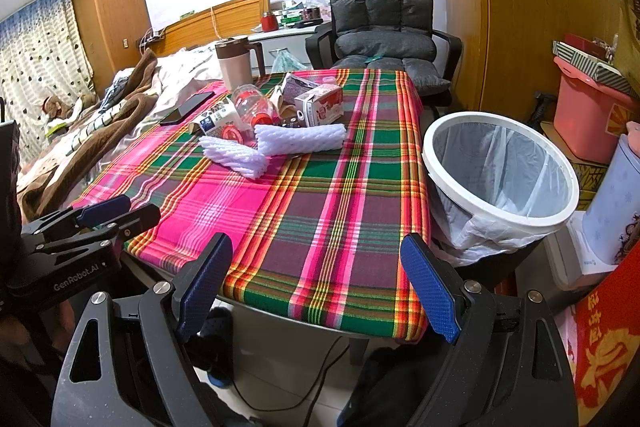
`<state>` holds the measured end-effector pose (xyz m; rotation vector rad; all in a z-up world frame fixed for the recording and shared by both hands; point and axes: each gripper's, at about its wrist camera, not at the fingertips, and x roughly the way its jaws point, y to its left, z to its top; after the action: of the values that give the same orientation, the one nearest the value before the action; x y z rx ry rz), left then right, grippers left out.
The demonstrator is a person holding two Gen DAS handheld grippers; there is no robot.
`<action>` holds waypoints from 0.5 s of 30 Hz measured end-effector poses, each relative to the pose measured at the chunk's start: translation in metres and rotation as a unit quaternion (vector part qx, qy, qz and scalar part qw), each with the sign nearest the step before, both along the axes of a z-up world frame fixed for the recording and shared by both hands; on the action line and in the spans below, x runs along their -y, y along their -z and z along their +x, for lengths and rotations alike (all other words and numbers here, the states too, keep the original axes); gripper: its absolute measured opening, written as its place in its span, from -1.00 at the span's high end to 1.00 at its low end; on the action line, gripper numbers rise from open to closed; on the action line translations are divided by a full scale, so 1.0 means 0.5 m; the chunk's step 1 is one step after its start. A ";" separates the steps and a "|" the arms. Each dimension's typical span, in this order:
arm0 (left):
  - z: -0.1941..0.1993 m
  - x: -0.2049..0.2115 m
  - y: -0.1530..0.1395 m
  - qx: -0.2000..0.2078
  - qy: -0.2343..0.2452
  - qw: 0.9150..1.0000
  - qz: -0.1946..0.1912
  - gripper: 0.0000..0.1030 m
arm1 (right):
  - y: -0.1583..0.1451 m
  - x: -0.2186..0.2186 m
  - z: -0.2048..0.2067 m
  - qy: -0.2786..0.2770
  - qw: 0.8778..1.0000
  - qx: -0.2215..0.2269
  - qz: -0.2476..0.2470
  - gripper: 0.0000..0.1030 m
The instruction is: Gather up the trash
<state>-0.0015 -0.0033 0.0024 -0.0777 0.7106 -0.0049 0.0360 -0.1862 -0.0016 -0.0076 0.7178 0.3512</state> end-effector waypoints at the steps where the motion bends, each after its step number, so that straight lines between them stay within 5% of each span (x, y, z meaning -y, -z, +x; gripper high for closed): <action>1: 0.001 0.000 0.000 0.000 0.000 1.000 -0.001 -0.01 | -0.003 -0.001 0.001 0.000 1.000 0.000 0.000 -0.69; 15: 0.035 -0.015 0.013 -0.003 0.000 1.000 -0.009 -0.01 | 0.001 -0.020 0.012 -0.005 1.000 -0.001 -0.001 -0.69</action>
<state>0.0161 0.0044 -0.0043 -0.0950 0.7173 -0.0110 0.0422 -0.1763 -0.0020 -0.0134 0.7195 0.3594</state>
